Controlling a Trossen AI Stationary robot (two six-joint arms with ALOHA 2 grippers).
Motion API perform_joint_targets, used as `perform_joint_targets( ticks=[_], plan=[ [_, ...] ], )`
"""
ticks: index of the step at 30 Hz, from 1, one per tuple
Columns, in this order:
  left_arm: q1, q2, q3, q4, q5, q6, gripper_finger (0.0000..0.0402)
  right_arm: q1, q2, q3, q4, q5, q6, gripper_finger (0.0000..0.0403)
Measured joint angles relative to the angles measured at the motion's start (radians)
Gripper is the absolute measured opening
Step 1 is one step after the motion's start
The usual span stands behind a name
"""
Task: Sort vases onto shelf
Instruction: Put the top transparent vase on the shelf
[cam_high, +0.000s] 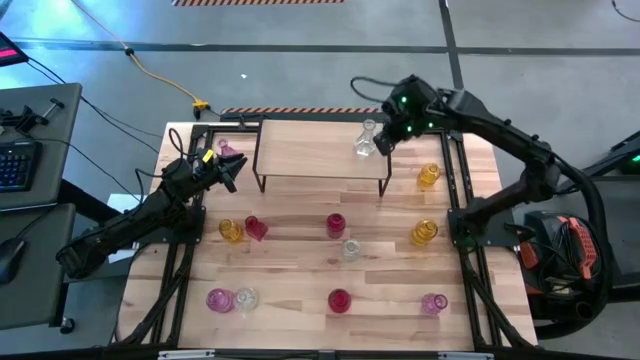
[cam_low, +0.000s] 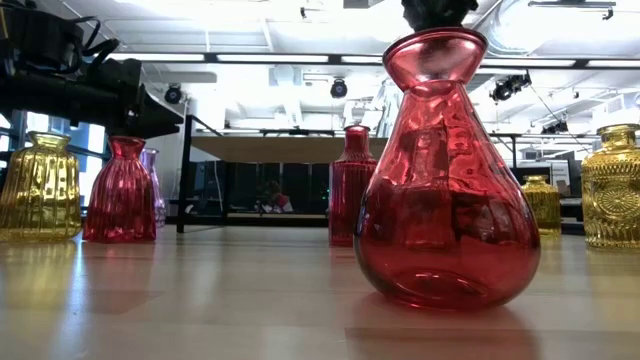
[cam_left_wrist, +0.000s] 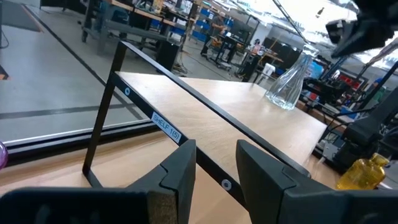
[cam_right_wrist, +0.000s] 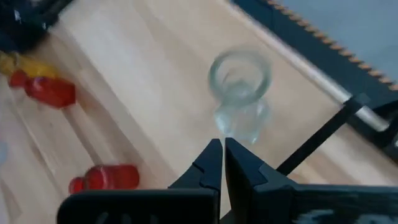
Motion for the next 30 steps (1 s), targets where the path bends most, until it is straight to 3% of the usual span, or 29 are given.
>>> perform_joint_targets(
  ticks=[8,13,18,30],
  plan=[
    [0.0,0.0,0.0,0.0,0.003,0.001,0.0107,0.06,-0.225,-0.349,0.335,-0.025,0.174,0.0],
    [0.0,0.0,0.0,0.001,0.003,0.056,0.0107,0.1,-0.338,-0.593,0.693,0.072,0.264,0.0],
    [0.0,0.0,0.0,0.001,0.004,0.081,0.0107,0.164,-0.327,-0.739,1.053,0.182,0.248,0.0],
    [0.0,0.0,0.0,0.0,0.003,0.081,0.0107,0.277,-0.185,-0.757,1.109,0.451,0.164,0.0]
  ],
)
